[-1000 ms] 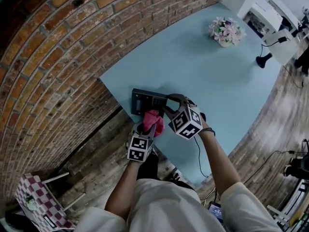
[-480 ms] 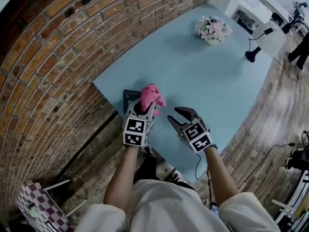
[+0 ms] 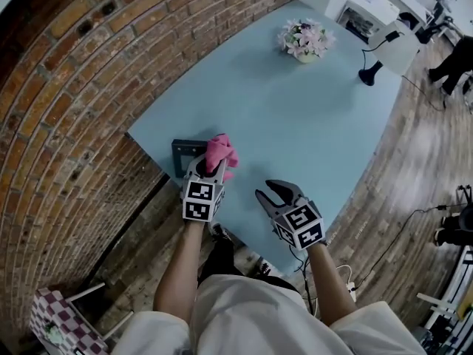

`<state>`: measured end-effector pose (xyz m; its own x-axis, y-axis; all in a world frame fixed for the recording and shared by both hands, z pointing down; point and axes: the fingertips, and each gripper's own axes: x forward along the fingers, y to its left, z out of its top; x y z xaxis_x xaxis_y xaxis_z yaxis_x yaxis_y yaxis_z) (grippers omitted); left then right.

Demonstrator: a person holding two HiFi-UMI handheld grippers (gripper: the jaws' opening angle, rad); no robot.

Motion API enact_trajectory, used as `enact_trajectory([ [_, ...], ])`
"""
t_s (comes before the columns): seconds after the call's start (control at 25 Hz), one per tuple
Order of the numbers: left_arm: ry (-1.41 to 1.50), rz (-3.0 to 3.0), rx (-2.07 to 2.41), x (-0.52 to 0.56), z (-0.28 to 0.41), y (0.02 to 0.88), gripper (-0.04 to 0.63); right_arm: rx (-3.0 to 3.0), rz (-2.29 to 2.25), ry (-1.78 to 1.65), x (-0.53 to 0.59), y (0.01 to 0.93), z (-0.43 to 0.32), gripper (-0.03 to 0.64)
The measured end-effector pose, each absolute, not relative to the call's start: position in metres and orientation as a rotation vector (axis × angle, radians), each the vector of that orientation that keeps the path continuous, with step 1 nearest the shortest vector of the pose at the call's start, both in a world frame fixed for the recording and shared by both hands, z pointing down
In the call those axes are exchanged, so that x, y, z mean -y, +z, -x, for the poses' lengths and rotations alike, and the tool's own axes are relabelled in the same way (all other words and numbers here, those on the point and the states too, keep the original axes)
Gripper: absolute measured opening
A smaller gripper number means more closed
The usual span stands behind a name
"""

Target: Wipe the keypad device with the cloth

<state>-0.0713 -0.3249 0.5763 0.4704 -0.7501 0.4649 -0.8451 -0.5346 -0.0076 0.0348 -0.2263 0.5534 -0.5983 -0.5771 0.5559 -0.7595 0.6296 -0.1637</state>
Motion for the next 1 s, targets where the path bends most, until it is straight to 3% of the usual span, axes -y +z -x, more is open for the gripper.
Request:
enact_trajectory([
  [1.0, 0.812, -2.368, 1.268, 0.260, 0.075, 0.654, 0.140, 2.392, -1.056, 0.561, 0.221, 0.555, -0.035, 0.155],
])
